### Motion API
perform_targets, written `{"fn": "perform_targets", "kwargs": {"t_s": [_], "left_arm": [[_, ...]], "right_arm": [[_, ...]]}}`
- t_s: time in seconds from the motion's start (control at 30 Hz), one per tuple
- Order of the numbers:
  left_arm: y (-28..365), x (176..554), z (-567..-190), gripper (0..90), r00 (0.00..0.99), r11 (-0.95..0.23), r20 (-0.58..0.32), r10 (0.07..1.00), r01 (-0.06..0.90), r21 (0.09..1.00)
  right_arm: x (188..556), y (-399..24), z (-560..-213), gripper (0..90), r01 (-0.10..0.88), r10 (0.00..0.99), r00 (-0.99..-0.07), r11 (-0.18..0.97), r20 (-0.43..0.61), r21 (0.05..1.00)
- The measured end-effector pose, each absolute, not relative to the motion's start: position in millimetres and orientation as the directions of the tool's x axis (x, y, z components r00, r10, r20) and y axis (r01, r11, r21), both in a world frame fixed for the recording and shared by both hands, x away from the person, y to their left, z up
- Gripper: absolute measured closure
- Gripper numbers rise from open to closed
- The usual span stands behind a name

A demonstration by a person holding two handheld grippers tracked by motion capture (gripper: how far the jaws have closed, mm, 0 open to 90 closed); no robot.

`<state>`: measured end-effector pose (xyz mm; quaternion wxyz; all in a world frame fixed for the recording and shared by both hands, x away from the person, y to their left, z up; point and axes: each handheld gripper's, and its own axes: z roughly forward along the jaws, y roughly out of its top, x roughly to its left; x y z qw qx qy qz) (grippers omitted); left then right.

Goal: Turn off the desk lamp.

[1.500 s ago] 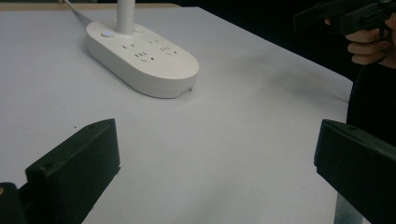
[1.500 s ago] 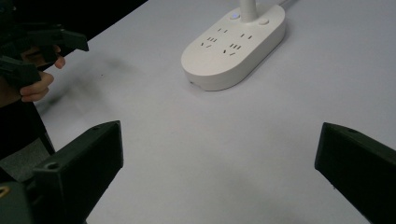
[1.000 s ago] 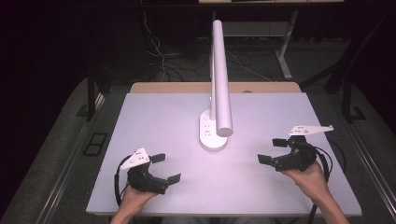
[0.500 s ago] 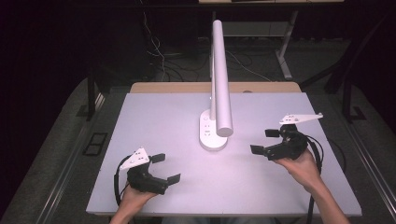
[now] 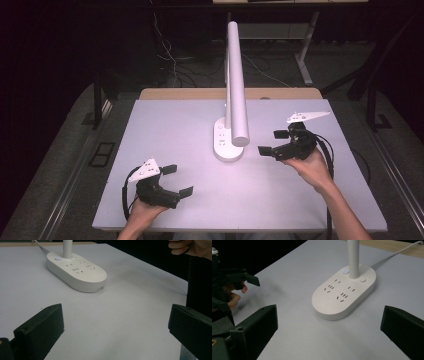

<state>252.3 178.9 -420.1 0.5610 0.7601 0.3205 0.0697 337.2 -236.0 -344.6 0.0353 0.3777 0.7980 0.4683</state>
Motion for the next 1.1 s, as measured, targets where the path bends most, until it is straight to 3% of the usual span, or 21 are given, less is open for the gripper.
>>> {"fn": "perform_targets", "kwargs": {"t_s": [1.1], "left_arm": [[182.1,253.6,-420.1,0.0,0.774,-0.155,-0.251,0.581,0.409,0.899]], "right_arm": [[398.3,-205.4,-337.6,1.1,0.59,0.646,-0.707,0.315,0.288,0.743]]}}
